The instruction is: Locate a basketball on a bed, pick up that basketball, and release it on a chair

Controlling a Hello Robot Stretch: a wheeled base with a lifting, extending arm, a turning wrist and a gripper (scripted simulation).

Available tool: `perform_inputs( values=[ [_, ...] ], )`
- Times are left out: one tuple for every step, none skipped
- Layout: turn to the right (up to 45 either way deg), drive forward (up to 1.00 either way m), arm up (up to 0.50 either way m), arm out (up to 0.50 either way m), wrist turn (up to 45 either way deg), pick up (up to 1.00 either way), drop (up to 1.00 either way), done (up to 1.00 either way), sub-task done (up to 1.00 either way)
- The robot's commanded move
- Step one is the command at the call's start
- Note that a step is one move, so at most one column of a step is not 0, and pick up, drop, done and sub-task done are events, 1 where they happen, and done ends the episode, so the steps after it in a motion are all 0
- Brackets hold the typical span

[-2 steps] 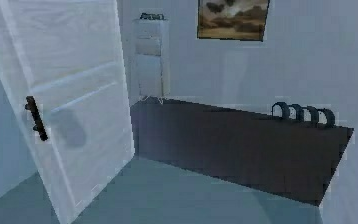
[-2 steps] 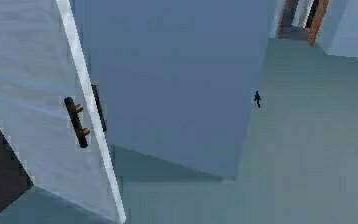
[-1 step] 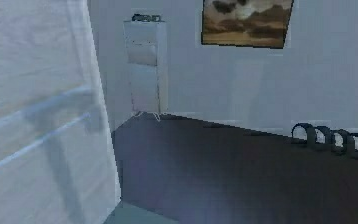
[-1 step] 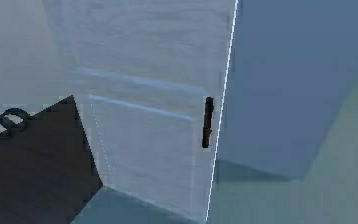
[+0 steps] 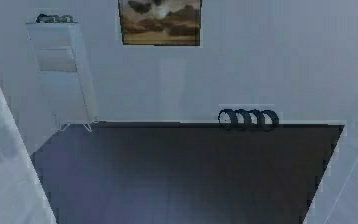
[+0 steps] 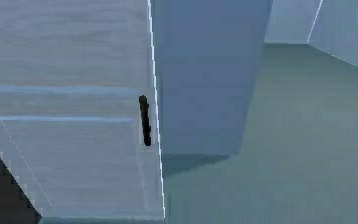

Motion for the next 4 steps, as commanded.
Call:
perform_inputs(
  values=[
    [0.0,0.45,0.00,0.00,0.0,0.00,0.00,0.00,0.00],
    [33.0,0.00,0.00,0.00,0.0,0.00,0.00,0.00,0.00],
    [0.0,1.00,0.00,0.00,0.0,0.00,0.00,0.00,0.00],
    [0.0,0.40,0.00,0.00,0.0,0.00,0.00,0.00,0.00]
  ],
)
